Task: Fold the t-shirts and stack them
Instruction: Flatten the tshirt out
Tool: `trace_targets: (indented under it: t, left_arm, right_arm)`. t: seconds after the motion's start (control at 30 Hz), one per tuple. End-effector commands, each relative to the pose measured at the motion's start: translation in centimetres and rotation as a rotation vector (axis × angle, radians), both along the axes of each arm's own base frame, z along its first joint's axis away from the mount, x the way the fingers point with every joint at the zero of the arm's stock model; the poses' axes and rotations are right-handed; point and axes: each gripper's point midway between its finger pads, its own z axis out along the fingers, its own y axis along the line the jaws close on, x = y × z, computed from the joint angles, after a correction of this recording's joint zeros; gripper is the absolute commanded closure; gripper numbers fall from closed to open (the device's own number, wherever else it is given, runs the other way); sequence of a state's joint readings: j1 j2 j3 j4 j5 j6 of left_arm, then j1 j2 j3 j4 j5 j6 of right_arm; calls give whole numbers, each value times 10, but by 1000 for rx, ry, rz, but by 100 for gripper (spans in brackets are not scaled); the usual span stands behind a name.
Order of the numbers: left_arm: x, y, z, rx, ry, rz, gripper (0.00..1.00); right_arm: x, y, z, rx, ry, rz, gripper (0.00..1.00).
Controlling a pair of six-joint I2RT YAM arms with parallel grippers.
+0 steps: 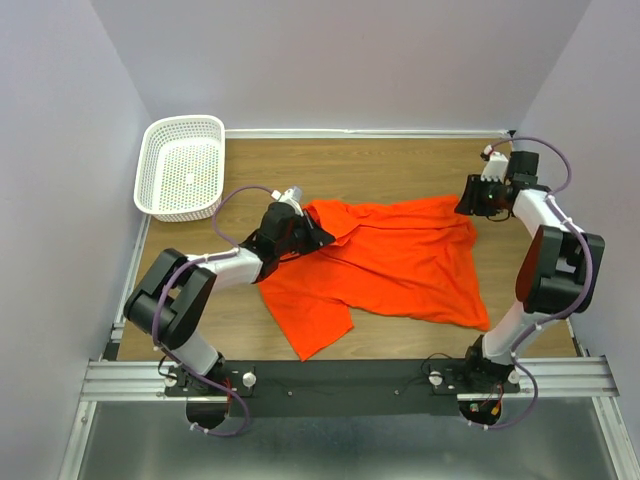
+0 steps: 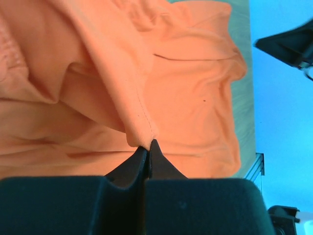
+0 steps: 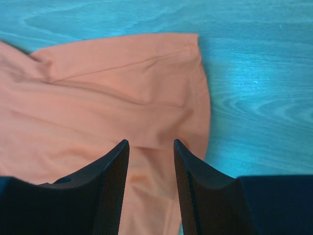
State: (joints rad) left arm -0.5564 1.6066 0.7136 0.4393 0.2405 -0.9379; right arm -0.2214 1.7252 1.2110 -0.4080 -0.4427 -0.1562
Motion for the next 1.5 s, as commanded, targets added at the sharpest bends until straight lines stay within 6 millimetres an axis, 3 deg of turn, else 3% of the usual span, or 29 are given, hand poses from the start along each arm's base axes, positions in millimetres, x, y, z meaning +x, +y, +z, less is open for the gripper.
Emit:
trace_targets:
  t: [0.0,0.07,0.1,0.13,0.17,0.2,0.27,0.3,0.53,0.8,0.9,1.13,1.17,1.2,1.23,1.27,1.3,1.33,1.37,1.43,1.47]
  left_arm:
    - [-5,-2,18,-19,-54,-49,97]
    - [-6,-2,20,-22,-58,-54,97]
    - [-6,-3,22,-25,-60,-57,97]
    - [-7,-3,23,-27,-63,-59,97]
    - [-7,-3,24,-28,-64,-61,97]
    - [-8,-4,25,-31,-64,-65,97]
    - [-9,-4,26,-32,-68,-70,97]
    - [-9,-4,27,-34,-67,-75,97]
    - [-10,-6,28,-34,-68,-85,97]
    - [-10,-6,32,-38,-75,-85,97]
    - [-10,-5,32,-34,-75,-85,97]
    - [-6,-6,44,-25,-101,-84,98]
    - [-4,-4,48,-21,-112,-79,99]
    - [-6,0,56,-7,-133,-78,100]
    - [-2,3,64,4,-156,-56,100]
    - [0,7,72,11,-175,-44,100]
    - [-3,14,86,15,-199,-32,100]
    - [0,19,98,27,-234,-9,100]
    - [1,24,108,29,-256,5,100]
    - [-1,35,147,24,-337,42,100]
    - [-2,40,156,36,-346,55,100]
  right_arm:
    - [29,-9,0,-11,-30,0,51]
    - [42,-12,1,-11,-40,-3,51]
    - [54,-14,-4,-2,-34,-10,51]
    - [53,-13,-16,6,-6,-15,51]
    - [64,-15,-12,8,-19,-19,51]
    - [68,-16,-23,17,3,-26,51]
    - [77,-18,-26,19,0,-32,51]
    - [78,-19,-37,23,23,-36,51]
    - [85,-15,-60,56,54,-15,51]
    - [86,-13,-68,76,71,-16,56]
    - [85,-12,-65,72,64,-8,65]
    - [82,-8,-59,80,44,23,96]
    - [83,-7,-37,69,-12,34,99]
    - [68,-4,-39,64,-1,43,100]
    - [61,-3,-29,52,-23,52,99]
    - [56,-1,14,27,-118,68,99]
    - [36,3,13,20,-111,90,99]
    - [27,7,33,12,-156,105,99]
    - [15,11,73,-16,-253,119,99]
    - [-5,15,110,-47,-344,123,99]
    - [-19,16,156,-88,-456,114,99]
